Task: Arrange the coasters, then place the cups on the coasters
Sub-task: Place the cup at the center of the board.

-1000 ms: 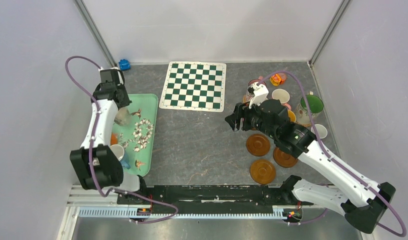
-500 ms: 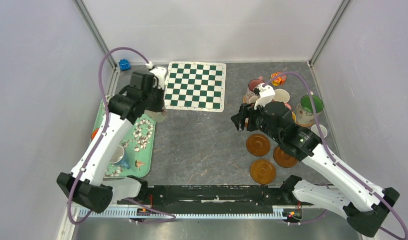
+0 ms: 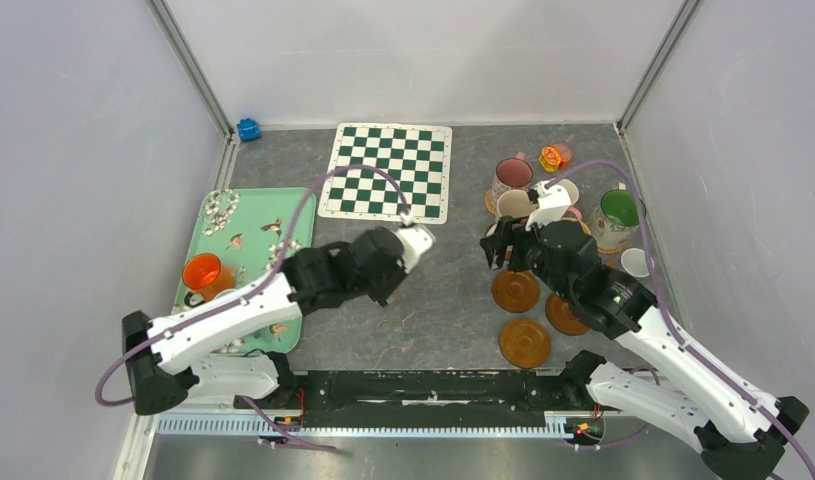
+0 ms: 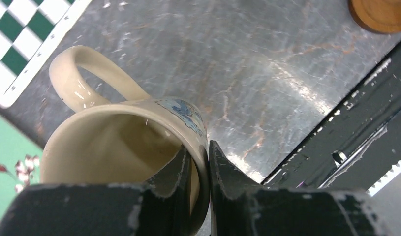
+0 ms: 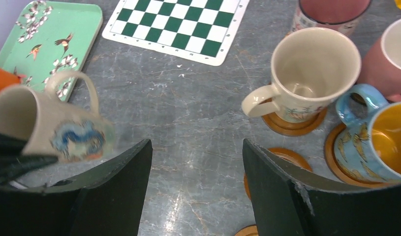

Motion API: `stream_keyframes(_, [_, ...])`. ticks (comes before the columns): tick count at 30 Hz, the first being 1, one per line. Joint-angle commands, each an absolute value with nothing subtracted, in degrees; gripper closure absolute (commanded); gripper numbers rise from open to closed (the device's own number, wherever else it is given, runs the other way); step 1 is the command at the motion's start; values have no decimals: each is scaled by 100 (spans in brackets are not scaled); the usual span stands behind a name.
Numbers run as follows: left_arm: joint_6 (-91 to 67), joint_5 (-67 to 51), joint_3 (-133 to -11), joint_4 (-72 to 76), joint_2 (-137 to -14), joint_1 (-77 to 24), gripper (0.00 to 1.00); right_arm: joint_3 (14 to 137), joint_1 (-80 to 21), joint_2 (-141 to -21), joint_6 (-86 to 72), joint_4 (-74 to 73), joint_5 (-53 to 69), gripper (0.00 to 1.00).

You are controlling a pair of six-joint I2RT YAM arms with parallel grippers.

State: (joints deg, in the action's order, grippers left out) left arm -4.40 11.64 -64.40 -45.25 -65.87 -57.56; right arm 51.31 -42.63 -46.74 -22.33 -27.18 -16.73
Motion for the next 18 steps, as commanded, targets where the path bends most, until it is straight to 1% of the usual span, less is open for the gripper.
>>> stream_keyframes(1, [-523,2152,-6416,-3205,-6930,-6643,98,5098,-4281,-4337,-2316,-2715,-2182,30])
stream_keyframes(4, [-568,2187,-6447,-2971,-7298,-6948,98,5080,-4280,-4180,-2330,-2735,-2379,30])
stream_keyframes(9, [-774,2048,-6358,-2586,-7717,-7082,98,5037,-4285,-4086,-2336,-2760,-2474,30])
stream_keyframes(18, [-1109,2004,-6136,-2365,-8078,-7093,90,4983,-4285,-4063,-2380,-2777,-2453,30])
